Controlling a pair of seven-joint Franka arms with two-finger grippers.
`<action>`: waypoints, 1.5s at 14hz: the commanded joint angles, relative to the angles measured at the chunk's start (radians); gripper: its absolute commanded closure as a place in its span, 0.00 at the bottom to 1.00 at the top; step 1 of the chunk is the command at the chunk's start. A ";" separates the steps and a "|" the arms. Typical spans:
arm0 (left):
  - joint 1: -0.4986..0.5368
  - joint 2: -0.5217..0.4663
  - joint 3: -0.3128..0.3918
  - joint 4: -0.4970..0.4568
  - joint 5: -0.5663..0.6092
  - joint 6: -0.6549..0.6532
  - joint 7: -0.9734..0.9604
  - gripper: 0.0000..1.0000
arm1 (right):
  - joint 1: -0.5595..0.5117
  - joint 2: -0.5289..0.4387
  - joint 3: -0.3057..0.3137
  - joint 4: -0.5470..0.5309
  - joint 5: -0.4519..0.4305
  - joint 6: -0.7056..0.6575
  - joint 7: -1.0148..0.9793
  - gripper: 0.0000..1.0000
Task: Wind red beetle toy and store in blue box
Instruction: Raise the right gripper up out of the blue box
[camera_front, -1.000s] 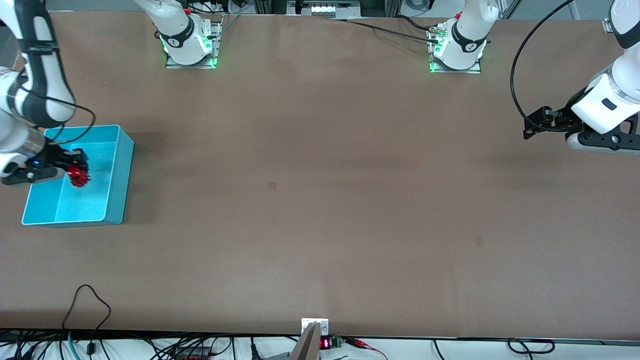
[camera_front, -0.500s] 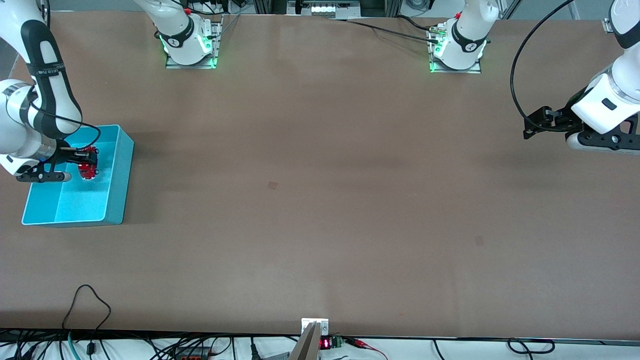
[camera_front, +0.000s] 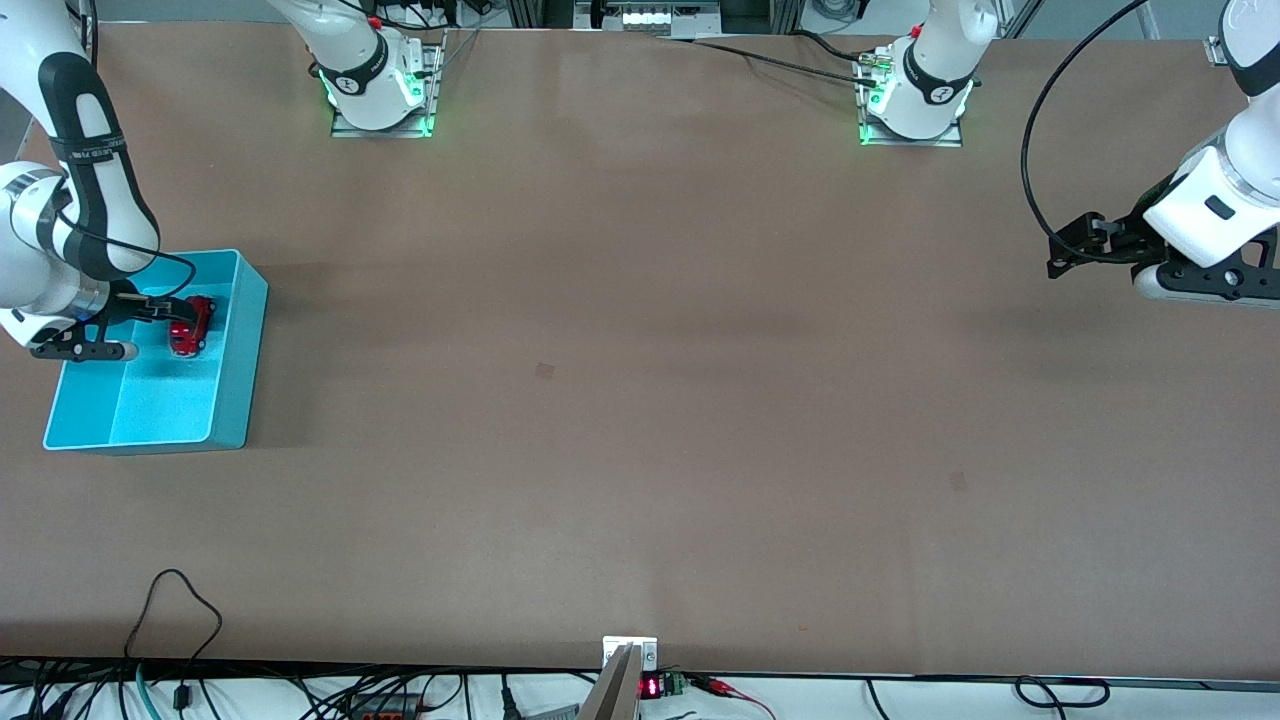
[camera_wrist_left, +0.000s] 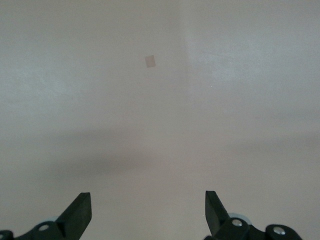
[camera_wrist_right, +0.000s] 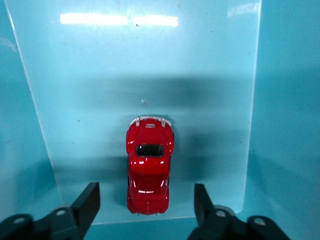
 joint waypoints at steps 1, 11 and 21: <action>-0.005 -0.004 0.003 0.014 0.017 -0.020 0.015 0.00 | 0.006 -0.062 0.015 0.025 0.011 -0.029 -0.002 0.00; -0.005 -0.004 0.003 0.014 0.017 -0.026 0.015 0.00 | 0.014 -0.233 0.218 0.400 -0.004 -0.550 0.113 0.00; -0.005 -0.004 0.002 0.015 0.017 -0.024 0.015 0.00 | 0.043 -0.283 0.309 0.606 -0.023 -0.829 0.231 0.00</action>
